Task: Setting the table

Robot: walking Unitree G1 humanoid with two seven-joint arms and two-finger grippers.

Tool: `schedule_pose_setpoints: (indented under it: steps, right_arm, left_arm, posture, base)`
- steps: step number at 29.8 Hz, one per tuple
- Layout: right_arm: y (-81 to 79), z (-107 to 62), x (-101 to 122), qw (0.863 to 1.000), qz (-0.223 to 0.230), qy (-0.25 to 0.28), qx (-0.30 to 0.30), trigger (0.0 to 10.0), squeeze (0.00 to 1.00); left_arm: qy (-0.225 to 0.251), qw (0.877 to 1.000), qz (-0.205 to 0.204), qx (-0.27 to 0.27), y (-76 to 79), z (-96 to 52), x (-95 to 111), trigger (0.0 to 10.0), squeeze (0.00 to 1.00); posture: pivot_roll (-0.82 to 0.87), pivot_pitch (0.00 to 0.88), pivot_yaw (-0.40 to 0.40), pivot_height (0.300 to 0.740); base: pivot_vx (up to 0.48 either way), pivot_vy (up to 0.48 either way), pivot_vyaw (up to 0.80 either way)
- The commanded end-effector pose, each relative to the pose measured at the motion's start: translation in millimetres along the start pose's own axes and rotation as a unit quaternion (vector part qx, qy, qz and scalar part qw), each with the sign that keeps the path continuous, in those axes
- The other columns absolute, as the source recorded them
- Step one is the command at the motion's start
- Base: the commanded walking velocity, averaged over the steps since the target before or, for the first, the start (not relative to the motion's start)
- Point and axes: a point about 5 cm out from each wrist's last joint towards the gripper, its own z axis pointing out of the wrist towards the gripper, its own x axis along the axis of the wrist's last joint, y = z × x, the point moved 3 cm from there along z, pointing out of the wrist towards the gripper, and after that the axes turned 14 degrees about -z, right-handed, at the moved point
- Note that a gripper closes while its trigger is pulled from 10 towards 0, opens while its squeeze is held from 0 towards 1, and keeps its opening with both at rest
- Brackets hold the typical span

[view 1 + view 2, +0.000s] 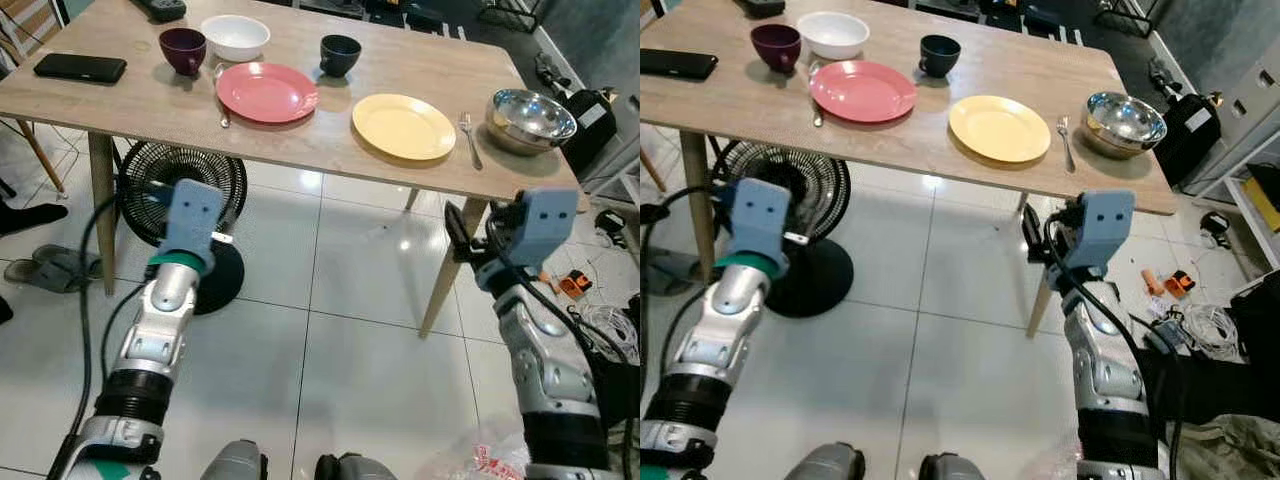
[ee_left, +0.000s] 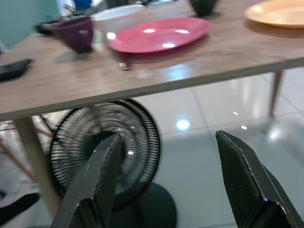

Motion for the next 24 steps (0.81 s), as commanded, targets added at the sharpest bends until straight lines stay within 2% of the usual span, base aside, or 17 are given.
schedule_pose_setpoints:
  steps: [1,9,24]
  right_arm:
    - [12.6,-5.8,0,1.0,-0.006,0.004,-0.026,10.0,0.0]
    - [20.3,-12.8,-1,0.999,-0.01,0.006,-0.037,10.0,0.0]
    - [24.5,-12.9,0,0.999,-0.005,0.012,-0.046,10.0,0.0]
  left_arm:
    - [-0.004,1.0,-0.007,-0.021,11.6,1.9,-1,10.0,0.0]
    - [0.003,1.0,-0.006,-0.025,15.5,6.7,4,10.0,0.0]
    - [0.004,1.0,-0.004,-0.024,13.9,8.0,3,10.0,0.0]
  posture:
    - [0.09,0.0,-0.045,0.74]
    - [0.07,0.0,-0.032,0.74]
    - [0.09,0.0,-0.035,0.74]
  base:
    - [0.0,0.0,0.0]
    - [0.0,0.0,0.0]
    - [0.0,0.0,0.0]
